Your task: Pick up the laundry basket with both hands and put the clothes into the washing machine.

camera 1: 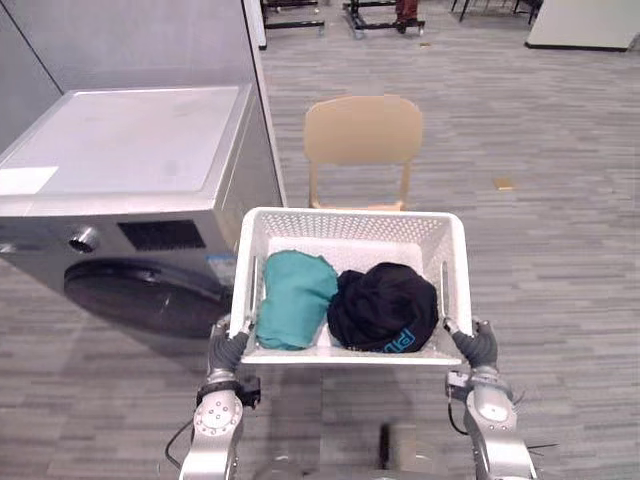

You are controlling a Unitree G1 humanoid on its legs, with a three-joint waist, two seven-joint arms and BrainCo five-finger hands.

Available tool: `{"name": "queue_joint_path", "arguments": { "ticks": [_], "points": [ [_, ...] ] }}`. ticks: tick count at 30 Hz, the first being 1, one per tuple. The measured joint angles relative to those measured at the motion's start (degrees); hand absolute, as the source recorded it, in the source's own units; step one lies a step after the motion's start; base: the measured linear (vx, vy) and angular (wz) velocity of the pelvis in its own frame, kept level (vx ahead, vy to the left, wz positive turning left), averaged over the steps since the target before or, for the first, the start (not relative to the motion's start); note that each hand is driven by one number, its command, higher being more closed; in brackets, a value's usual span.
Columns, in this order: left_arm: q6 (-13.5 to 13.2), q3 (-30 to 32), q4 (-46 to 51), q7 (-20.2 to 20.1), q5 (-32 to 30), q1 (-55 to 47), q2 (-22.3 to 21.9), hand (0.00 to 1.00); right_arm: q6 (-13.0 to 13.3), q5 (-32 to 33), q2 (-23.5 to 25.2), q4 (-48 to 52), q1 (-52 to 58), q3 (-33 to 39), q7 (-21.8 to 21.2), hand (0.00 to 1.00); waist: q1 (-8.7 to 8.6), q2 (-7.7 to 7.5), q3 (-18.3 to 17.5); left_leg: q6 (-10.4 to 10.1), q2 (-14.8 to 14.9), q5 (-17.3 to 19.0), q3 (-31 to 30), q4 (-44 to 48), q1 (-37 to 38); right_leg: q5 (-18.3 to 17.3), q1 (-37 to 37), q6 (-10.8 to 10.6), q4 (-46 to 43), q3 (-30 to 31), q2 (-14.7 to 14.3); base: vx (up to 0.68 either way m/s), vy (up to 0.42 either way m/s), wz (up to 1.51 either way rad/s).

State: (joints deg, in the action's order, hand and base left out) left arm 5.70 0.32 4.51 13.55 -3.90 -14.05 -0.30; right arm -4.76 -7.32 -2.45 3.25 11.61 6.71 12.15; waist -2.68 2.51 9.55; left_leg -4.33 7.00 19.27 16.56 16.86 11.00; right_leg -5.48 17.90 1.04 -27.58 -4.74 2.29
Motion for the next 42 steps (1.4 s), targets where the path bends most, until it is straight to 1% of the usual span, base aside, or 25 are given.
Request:
{"name": "queue_joint_path", "arguments": {
  "ticks": [2, 3, 4, 5, 6, 7, 9, 10, 12, 13, 14, 15, 16, 18, 21, 24, 26, 28, 29, 32, 34, 37, 38, 39, 42],
  "points": [
    [-0.02, 0.00, 0.04, 0.19, 0.06, 0.42, -0.55, 1.00, -0.04, 0.04, 0.12, 0.81, 0.28, 0.24, 0.02, 1.00, -0.05, 0.03, 0.13, -0.50, 0.95, -2.66, -1.11, 5.73, -0.31, -2.83, -2.26, 0.31, -1.47, -1.72, 0.67, 0.45, -0.143, 0.23],
    [-0.01, 0.01, 0.04, 0.14, 0.21, 0.35, -1.14, 1.00, -0.05, 0.05, 0.07, 1.33, 0.90, 0.30, 0.03, 1.00, -0.11, 0.23, 0.27, -0.23, 2.23, -4.40, -0.96, 12.87, -2.02, -3.83, -4.87, 0.64, -1.13, -2.77, 0.61, 0.41, -0.139, 0.37],
    [-0.02, 0.05, 0.19, 0.03, 0.86, 0.07, -1.86, 1.00, -0.10, 0.05, 0.01, 3.50, 2.66, 0.20, 0.04, 1.00, 0.18, 0.66, 0.64, 1.20, 5.33, -10.40, -0.92, 25.51, -5.99, -4.82, -9.02, 1.17, 0.03, -3.79, 0.26, 0.47, -0.142, 0.32],
    [-0.55, 0.01, 0.85, -0.18, 1.18, -0.90, -1.96, 1.00, -0.09, 0.05, 0.43, 5.96, 3.74, -0.09, 0.11, 1.00, 0.76, 0.52, 1.01, 2.18, 9.08, -13.83, -0.71, 36.58, -10.19, -6.32, -13.05, 1.73, 2.38, -4.16, 0.01, 0.36, -0.093, 0.16],
    [-0.97, -0.10, 1.09, -0.53, 1.44, -1.32, -1.97, 1.00, -0.09, 0.06, 0.37, 6.96, 4.01, -0.01, 0.16, 1.00, 0.87, 0.68, 1.03, 2.42, 10.92, -13.15, 0.13, 40.53, -12.04, -6.73, -14.64, 1.67, 3.85, -4.44, -0.39, 0.34, -0.047, -0.01],
    [-1.32, -0.18, 2.23, -1.18, 1.80, -1.65, -1.95, 1.00, -0.08, 0.07, 0.29, 8.18, 3.96, 0.25, 0.19, 1.00, 1.31, 0.96, 0.90, 3.70, 13.46, -11.73, 2.18, 44.38, -15.41, -7.39, -17.57, 1.62, 6.93, -4.62, -0.53, 0.32, -0.010, -0.12],
    [-1.95, -0.20, 3.66, -1.92, 1.81, -1.36, -1.95, 1.00, -0.06, 0.74, 0.43, 9.07, 4.07, 0.38, 0.20, 1.00, 1.97, 0.94, 0.86, 4.57, 15.52, -9.00, 4.94, 41.86, -18.53, -7.26, -20.89, 1.30, 10.91, -4.57, 0.01, 0.32, 0.030, -0.08],
    [-2.23, -0.20, 3.99, -2.34, 1.79, -1.18, -1.87, 1.00, -0.05, 1.18, 0.49, 9.11, 4.04, 0.69, 0.23, 1.00, 2.08, 0.82, 0.93, 4.34, 15.78, -7.69, 5.79, 36.42, -19.95, -7.03, -22.43, 0.72, 12.04, -4.62, 0.76, 0.31, 0.109, 0.04],
    [-2.22, -0.38, 3.88, -2.41, 1.73, -0.90, -1.90, 1.00, -0.05, 1.20, 0.10, 9.05, 4.00, 1.19, 0.34, 1.00, 2.04, 0.64, 0.98, 3.56, 13.31, -7.46, 4.94, 22.96, -20.45, -7.09, -23.42, -0.97, 12.48, -4.85, 2.68, 0.27, 0.169, 0.07],
    [-2.25, -2.66, 3.62, -3.15, 2.11, -1.19, -1.96, 1.00, 0.13, 1.28, -0.36, 8.38, 3.87, 2.99, 1.03, 1.00, 1.97, 1.12, 0.67, 1.84, 9.67, -10.21, 2.07, 10.89, -19.77, -7.56, -23.71, -2.77, 12.36, -4.86, 3.79, 0.28, 0.278, 0.01],
    [-2.32, -4.77, 2.02, -3.30, 2.01, -0.93, -2.74, 1.00, 0.51, 1.27, -1.11, 6.34, 3.44, 5.45, 1.31, 1.00, 1.92, 2.07, -0.13, -0.88, 7.65, -15.41, -1.34, 3.43, -18.42, -8.67, -23.67, -5.02, 12.31, -4.08, 4.06, 0.23, 0.239, 0.00],
    [-2.27, -4.98, 0.50, -3.34, 2.07, -0.58, -2.80, 1.00, 0.53, 1.28, -1.11, 4.16, 2.78, 5.85, 1.42, 1.00, 1.61, 0.82, -0.19, -0.55, 6.35, -15.69, -0.98, 2.92, -17.81, -8.78, -23.95, -5.29, 12.71, -3.25, 5.22, 0.26, 0.230, -0.06],
    [-2.11, -5.42, -1.46, -3.16, 1.97, -0.56, -2.73, 1.00, 0.50, 1.12, -1.08, 2.38, 2.54, 6.98, 1.32, 1.00, 0.38, -0.86, -0.28, -0.39, 4.74, -15.61, -0.79, 1.77, -17.12, -8.40, -24.35, -5.71, 13.50, -2.73, 6.46, 0.16, 0.109, 0.02],
    [-1.53, -5.36, -4.08, -3.40, 1.97, 0.57, -1.66, 1.00, 0.51, 0.87, -0.90, 1.26, 3.79, 6.60, 1.28, 1.00, -0.23, -2.15, -0.32, -0.09, 4.08, -15.43, -0.50, 1.16, -17.17, -7.28, -24.72, -6.35, 15.10, -2.53, 6.94, 0.15, 0.085, -0.06],
    [-1.28, -5.25, -6.72, -3.34, 2.00, 1.80, -0.41, 1.00, 0.52, 0.38, -0.98, -2.76, 3.42, 6.41, 0.21, 1.00, -0.11, -2.08, -0.29, -0.18, 3.96, -15.61, 0.29, -0.99, -16.58, -6.45, -24.52, -6.59, 16.54, -1.65, 6.47, 0.09, 0.015, -0.14],
    [-1.30, -4.69, -11.10, -2.74, 2.12, 4.75, 0.84, 1.00, 0.54, 0.49, -1.94, -8.59, -0.26, 5.61, 0.17, 1.00, -0.03, -1.21, 0.26, -0.68, 4.02, -17.67, 1.01, -4.30, -17.28, -6.29, -21.29, -6.33, 16.31, -0.87, 5.93, -0.01, -0.057, -0.16],
    [-1.31, -4.56, -14.54, -1.67, 2.33, 9.05, 1.66, 1.00, 0.53, 0.80, -3.56, -12.35, -5.22, 5.14, 0.49, 1.00, 0.04, -0.44, 2.32, -0.43, 4.07, -20.22, 1.41, -6.38, -20.65, -6.20, -15.72, -6.19, 13.73, 0.15, 5.62, -0.06, -0.035, -0.13],
    [-1.31, -4.53, -16.74, -0.71, 3.56, 12.55, 1.87, 1.00, 0.42, 1.35, -4.29, -14.00, -8.38, 5.14, 1.40, 1.00, 0.21, -0.43, 4.88, -0.14, 4.15, -21.21, 1.88, -6.85, -23.15, -6.20, -11.73, -6.19, 11.39, 0.45, 5.59, -0.10, -0.002, -0.10],
    [-1.31, -4.53, -17.20, -0.58, 3.86, 13.44, 1.92, 1.00, 0.39, 1.77, -4.38, -14.00, -9.06, 5.14, 1.79, 1.00, 0.28, -0.48, 5.44, -0.08, 4.17, -21.29, 2.14, -6.84, -24.21, -6.21, -10.23, -6.19, 10.62, 0.58, 5.63, -0.12, 0.030, -0.13],
    [-1.31, -4.67, -18.47, 0.56, 4.51, 18.02, 3.69, 1.00, 0.36, 3.48, -4.29, -14.20, -13.07, 5.08, 3.39, 1.00, 0.61, -1.87, 9.05, 0.14, 4.16, -21.43, 3.03, -5.22, -29.08, -6.19, -4.00, -6.22, 7.74, 1.98, 6.11, -0.10, 0.053, -0.14],
    [-1.36, -4.84, -20.37, 1.54, 5.05, 22.26, 4.19, 1.00, 0.35, 4.90, -4.45, -15.24, -16.22, 5.14, 5.64, 1.00, 0.87, -2.42, 11.07, 0.25, 4.39, -21.37, 3.29, -3.58, -31.89, -5.96, -1.25, -6.52, 6.34, 2.23, 6.29, -0.09, 0.052, -0.03],
    [-1.52, -4.93, -24.89, 2.87, 5.84, 28.79, 4.80, 1.00, 0.33, 5.91, -5.32, -16.72, -20.84, 5.16, 7.77, 1.00, 1.63, -2.52, 12.61, 0.62, 5.01, -21.13, 3.85, -1.78, -35.08, -5.81, 2.24, -6.52, 5.00, 3.17, 6.08, -0.10, 0.038, -0.12],
    [-1.55, -4.82, -27.12, 3.71, 6.08, 31.74, 5.18, 0.00, 0.32, 6.77, -6.00, -17.86, -23.16, 4.91, 8.46, 1.00, 1.77, -2.49, 12.83, 0.82, 5.25, -21.27, 3.91, -1.36, -36.63, -5.73, 3.93, -6.47, 4.53, 3.32, 5.92, -0.09, 0.021, -0.13],
    [-1.59, -4.69, -28.13, 4.19, 6.16, 33.26, 5.29, 0.00, 0.23, 6.91, -6.39, -18.40, -24.26, 4.56, 8.96, 0.00, 1.80, -2.42, 12.90, 0.87, 5.44, -21.30, 3.88, -0.99, -37.54, -5.73, 4.65, -6.47, 4.42, 3.30, 5.82, -0.09, 0.006, -0.07],
    [-1.70, -4.12, -32.01, 5.62, 6.83, 39.41, 5.86, 0.00, -0.35, 9.11, -7.49, -19.97, -29.30, 4.34, 10.43, 0.00, 1.82, -2.34, 15.28, 1.10, 6.14, -21.46, 3.36, 0.21, -39.07, -5.67, 5.82, -6.37, 3.50, 3.19, 5.68, -0.08, 0.017, 0.02]
  ]
}}
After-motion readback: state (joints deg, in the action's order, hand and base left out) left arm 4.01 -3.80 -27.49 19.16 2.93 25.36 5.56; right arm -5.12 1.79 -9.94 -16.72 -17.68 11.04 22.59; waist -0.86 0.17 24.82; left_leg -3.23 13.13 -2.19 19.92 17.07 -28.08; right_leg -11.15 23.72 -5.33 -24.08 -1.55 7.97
